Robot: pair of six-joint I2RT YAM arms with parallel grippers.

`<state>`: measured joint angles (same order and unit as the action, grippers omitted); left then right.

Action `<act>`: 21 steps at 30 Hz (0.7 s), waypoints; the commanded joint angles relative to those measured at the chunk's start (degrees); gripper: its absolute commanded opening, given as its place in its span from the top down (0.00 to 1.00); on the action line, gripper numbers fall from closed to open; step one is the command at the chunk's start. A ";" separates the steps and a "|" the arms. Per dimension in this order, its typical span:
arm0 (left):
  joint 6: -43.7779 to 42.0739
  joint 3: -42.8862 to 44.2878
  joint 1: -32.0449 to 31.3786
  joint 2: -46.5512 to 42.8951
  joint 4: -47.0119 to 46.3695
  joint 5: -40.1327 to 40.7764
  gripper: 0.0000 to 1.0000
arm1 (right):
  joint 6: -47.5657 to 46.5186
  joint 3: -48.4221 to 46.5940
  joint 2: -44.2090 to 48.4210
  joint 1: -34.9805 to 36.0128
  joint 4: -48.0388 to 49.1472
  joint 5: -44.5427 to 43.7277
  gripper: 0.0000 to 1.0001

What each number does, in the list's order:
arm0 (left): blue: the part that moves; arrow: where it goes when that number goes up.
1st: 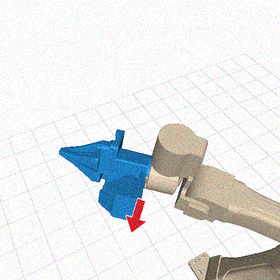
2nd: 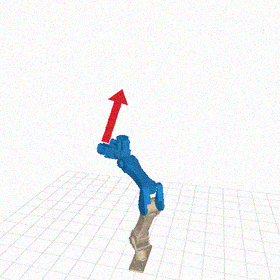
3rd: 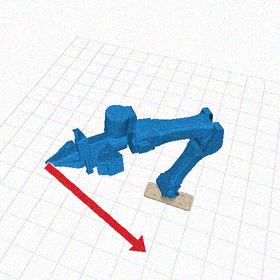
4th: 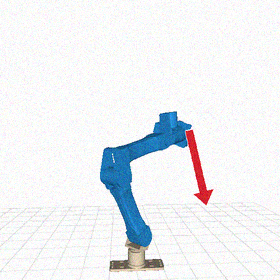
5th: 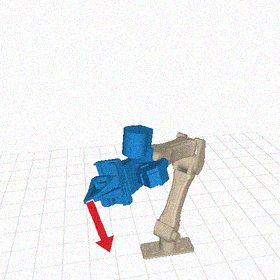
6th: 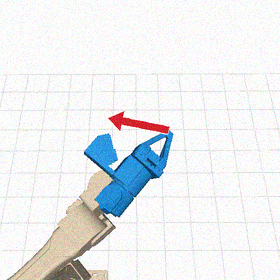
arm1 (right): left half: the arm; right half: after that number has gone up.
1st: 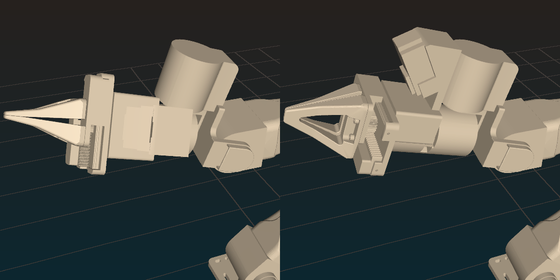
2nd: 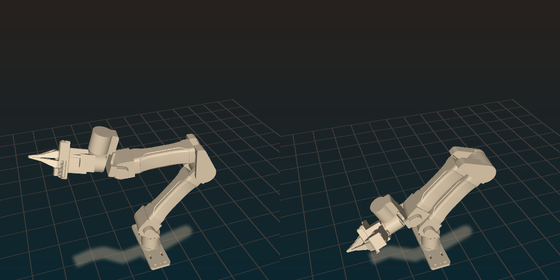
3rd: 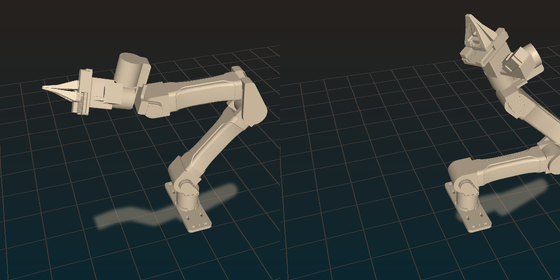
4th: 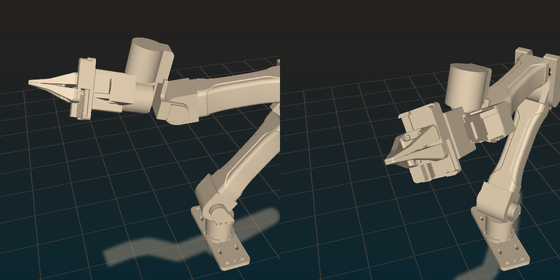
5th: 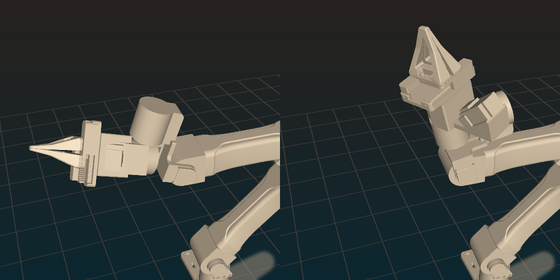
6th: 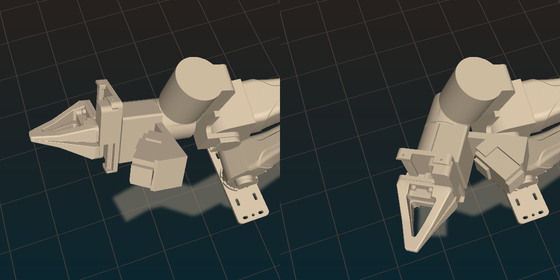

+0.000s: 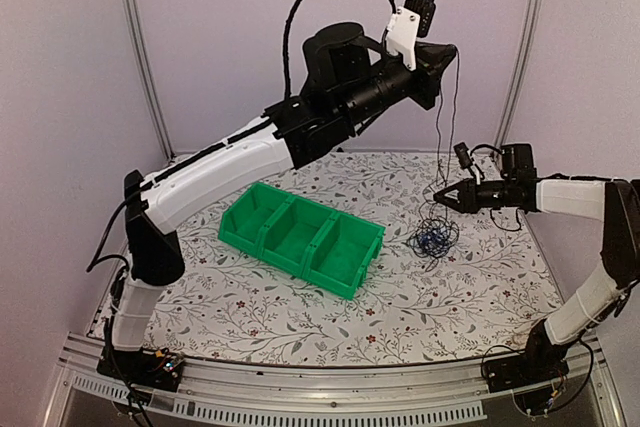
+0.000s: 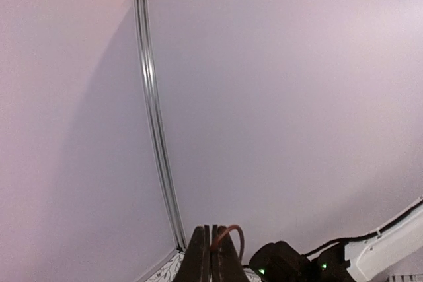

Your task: Untangle the cables

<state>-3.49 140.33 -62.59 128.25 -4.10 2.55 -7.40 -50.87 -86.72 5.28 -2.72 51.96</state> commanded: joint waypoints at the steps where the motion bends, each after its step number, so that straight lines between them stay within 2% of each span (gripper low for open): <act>1: -7.54 3.98 -1.83 -5.53 -4.13 7.49 1.00 | 6.27 1.27 -6.54 -0.13 5.06 -4.50 0.72; 6: -13.77 3.91 -3.39 -9.99 -6.99 12.84 1.00 | 9.03 -1.16 -11.99 -0.47 2.02 -10.15 0.80; 10: -19.47 2.31 -4.87 -12.86 -7.11 15.31 1.00 | 8.54 -3.35 -13.91 -2.95 -3.19 -14.79 0.80; 13: -23.51 -0.56 -5.43 -15.48 -9.46 17.15 1.00 | 8.64 -4.56 -13.67 -4.80 -6.20 -18.98 0.86; 16: -27.25 -0.86 -5.35 -17.31 -9.56 19.13 1.00 | 6.29 -5.33 -13.33 -8.82 -9.13 -18.39 0.86; 21: -33.90 -6.45 -4.91 -20.78 -8.53 27.89 1.00 | 0.07 -8.22 -10.98 -9.74 -16.64 -12.93 0.81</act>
<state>-29.95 138.91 -67.44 109.51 -13.04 22.17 -1.54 -56.07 -100.03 -4.49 -11.77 35.68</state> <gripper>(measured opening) 0.018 0.160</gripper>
